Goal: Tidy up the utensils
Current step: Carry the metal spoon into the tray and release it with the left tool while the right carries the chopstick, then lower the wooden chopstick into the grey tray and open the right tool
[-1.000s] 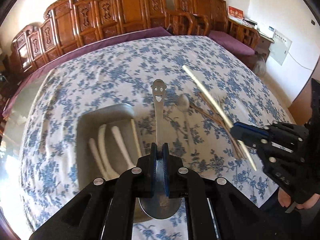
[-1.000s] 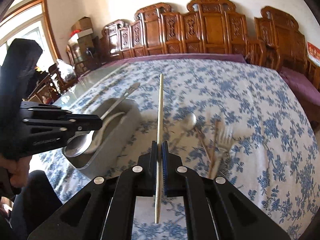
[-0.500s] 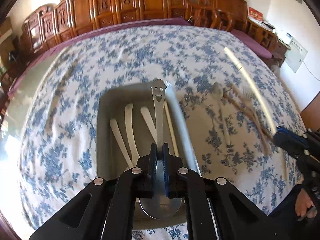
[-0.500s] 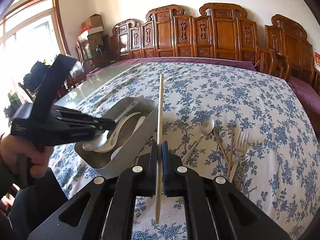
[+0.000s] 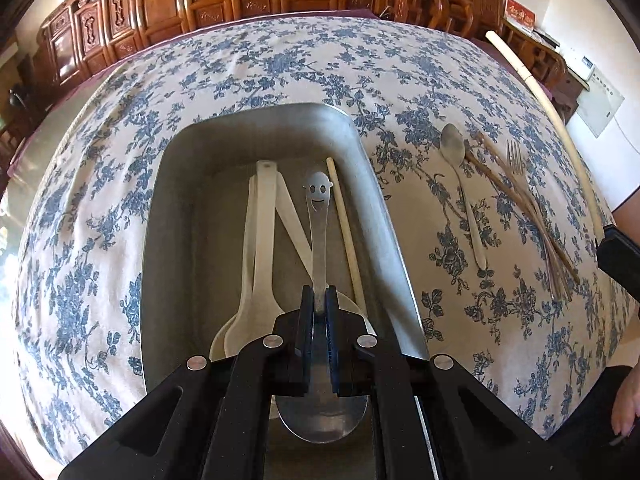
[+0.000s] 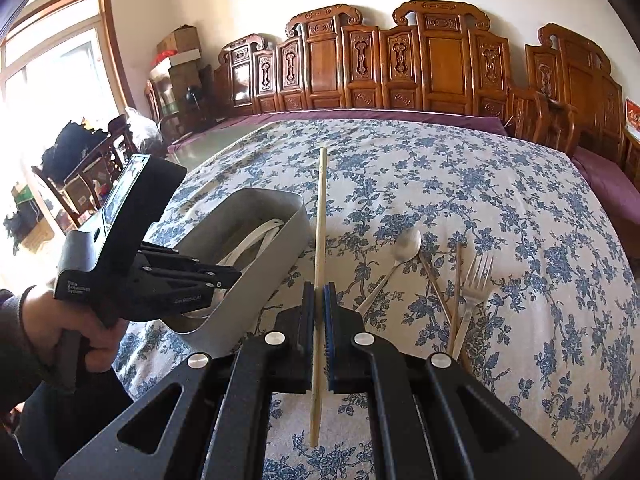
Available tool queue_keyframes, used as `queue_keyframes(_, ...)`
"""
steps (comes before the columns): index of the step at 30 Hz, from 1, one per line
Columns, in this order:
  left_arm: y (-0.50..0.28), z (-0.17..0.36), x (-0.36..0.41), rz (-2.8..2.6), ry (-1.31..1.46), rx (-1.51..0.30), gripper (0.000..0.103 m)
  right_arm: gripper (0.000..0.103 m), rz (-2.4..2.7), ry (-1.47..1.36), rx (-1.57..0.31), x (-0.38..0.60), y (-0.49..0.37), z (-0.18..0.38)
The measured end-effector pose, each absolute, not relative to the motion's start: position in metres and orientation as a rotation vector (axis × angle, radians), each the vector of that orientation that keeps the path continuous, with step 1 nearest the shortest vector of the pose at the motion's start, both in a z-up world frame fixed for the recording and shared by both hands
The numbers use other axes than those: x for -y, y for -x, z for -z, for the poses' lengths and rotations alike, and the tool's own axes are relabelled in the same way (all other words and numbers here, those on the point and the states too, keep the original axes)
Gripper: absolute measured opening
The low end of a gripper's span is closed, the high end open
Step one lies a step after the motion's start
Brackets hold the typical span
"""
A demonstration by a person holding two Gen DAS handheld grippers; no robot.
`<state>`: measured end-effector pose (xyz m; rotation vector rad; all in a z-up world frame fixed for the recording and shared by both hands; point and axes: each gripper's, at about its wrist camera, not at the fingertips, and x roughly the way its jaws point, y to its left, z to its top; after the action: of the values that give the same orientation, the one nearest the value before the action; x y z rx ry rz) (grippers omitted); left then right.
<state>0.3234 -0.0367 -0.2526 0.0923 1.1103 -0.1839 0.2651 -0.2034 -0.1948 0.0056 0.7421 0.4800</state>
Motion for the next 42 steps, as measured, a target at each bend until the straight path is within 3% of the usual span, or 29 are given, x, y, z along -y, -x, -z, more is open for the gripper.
queue_keyframes(29, -0.286, 0.2, -0.047, 0.142, -0.011, -0.906, 0.005, 0.006, -0.558, 0.021, -0.803, 0.119, -0.284, 0.183)
queue_keyframes(42, -0.281, 0.196, -0.083, 0.114, 0.045, -0.884, 0.005, 0.006, -0.555, -0.054, -0.951, 0.057, -0.315, 0.216)
